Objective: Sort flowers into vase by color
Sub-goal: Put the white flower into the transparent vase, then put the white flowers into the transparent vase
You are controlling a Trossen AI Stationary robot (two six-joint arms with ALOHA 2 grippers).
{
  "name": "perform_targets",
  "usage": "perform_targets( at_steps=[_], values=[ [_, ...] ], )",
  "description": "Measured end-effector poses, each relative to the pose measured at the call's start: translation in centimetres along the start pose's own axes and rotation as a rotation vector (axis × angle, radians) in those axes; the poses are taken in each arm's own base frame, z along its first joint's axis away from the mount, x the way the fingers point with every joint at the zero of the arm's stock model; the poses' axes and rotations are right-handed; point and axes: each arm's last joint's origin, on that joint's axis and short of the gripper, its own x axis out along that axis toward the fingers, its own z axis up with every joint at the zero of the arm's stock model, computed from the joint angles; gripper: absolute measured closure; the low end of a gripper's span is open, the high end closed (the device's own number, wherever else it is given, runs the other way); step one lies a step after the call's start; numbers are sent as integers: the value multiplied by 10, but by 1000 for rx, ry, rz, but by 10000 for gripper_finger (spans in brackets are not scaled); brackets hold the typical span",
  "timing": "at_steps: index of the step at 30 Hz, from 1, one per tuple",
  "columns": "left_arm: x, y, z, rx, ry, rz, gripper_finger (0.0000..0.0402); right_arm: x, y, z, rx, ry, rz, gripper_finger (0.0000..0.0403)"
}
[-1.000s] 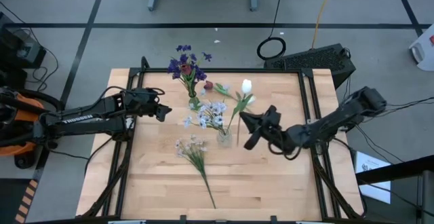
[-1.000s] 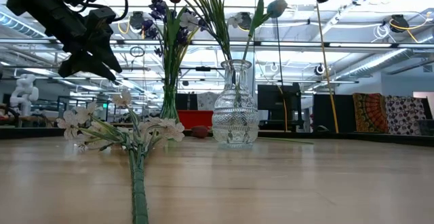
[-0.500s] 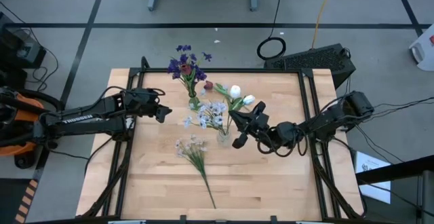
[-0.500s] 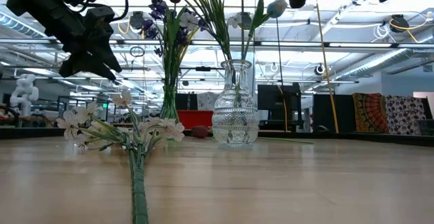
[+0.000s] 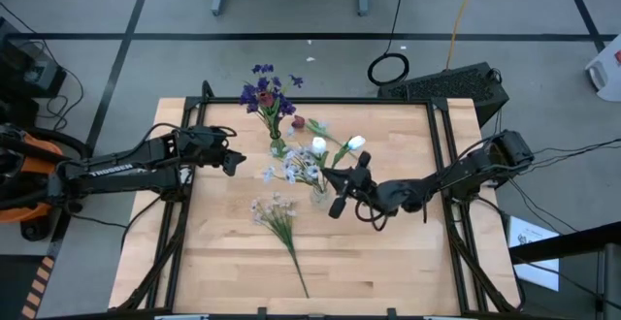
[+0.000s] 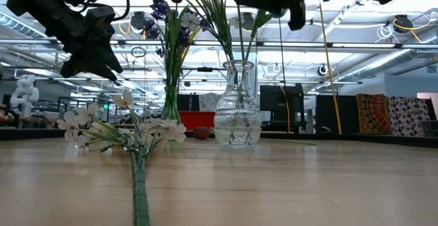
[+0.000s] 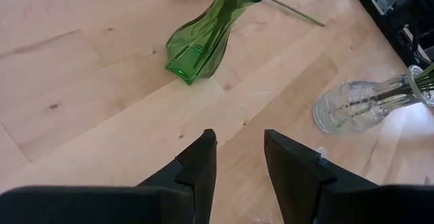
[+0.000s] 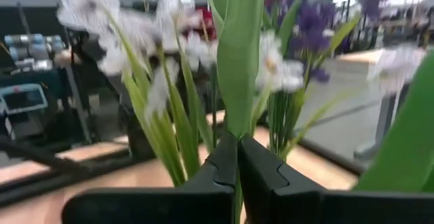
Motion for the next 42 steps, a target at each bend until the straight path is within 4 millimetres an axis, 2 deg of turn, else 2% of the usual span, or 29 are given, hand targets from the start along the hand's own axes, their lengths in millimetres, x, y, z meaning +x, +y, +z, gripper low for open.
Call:
perform_targets(
  at_steps=[8,16,20,24,30,37,39,42],
  values=[
    [0,0,0,4,0,0,272,-2,-1,-12,51,100,-5,397],
    [0,0,0,4,0,0,272,-4,2,-15,76,167,108,325],
    [0,0,0,3,8,-10,272,-11,-1,-6,54,200,129,294],
    [0,-1,-1,4,20,-25,272,-25,-9,13,84,234,124,284],
    [0,-1,-1,-10,21,-26,272,-49,-33,34,240,351,62,303],
    [0,-7,-8,-166,108,-86,272,-86,-67,28,425,749,-57,374],
    [-1,-11,-14,-226,135,-68,272,-95,-76,25,425,840,-110,394],
    [-2,-19,-23,-304,120,-29,272,-105,-86,24,369,914,-163,395]
  ],
)
